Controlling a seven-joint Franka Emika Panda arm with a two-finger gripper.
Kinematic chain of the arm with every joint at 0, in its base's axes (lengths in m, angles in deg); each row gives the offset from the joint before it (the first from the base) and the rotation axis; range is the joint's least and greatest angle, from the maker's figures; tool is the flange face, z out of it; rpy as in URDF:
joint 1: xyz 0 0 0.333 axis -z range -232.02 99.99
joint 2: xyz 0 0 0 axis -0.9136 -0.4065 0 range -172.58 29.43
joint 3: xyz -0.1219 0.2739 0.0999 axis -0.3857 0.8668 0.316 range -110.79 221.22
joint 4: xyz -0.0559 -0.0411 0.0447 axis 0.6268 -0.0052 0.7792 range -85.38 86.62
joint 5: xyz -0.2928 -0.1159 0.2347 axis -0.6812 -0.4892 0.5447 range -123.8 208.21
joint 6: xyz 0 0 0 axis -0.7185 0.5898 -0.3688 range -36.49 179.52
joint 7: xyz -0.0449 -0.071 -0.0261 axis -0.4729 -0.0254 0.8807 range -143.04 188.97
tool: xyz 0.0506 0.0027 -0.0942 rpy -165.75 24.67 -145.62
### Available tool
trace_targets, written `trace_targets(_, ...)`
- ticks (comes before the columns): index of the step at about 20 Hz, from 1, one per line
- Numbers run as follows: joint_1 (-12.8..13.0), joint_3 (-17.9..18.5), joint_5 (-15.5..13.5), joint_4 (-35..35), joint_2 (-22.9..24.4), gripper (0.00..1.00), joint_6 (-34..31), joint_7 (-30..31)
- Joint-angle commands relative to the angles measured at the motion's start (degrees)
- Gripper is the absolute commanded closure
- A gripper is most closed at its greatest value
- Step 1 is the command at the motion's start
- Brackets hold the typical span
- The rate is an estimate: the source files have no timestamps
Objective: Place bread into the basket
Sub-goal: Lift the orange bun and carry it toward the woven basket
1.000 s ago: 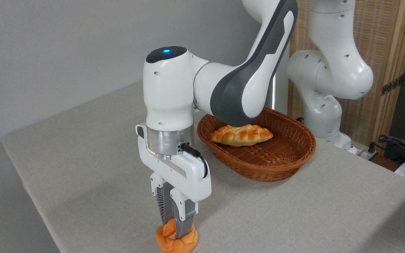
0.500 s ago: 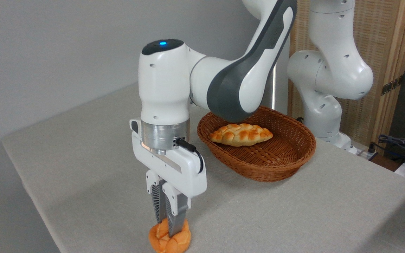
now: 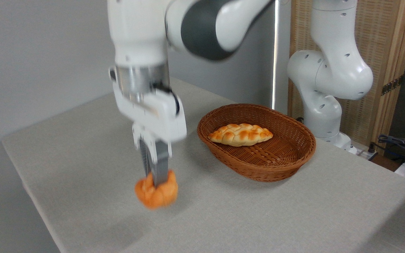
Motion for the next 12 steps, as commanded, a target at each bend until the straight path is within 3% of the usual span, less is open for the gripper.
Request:
trace_targets(1,2.71,-0.46,0.49,5.75,13.91,1.0,-14.74,-6.76)
trace_targets(3,4.46,-1.43,0.49,5.84,15.34,1.0,-24.87,-11.34)
trace_targets(5,8.14,-0.03,0.49,5.84,14.65,1.0,-30.0,-12.68)
trace_targets(9,8.34,0.59,0.49,9.34,15.07,1.0,-28.7,-13.38)
trace_targets(12,8.43,4.18,0.49,18.2,20.6,1.0,-23.69,-16.53)
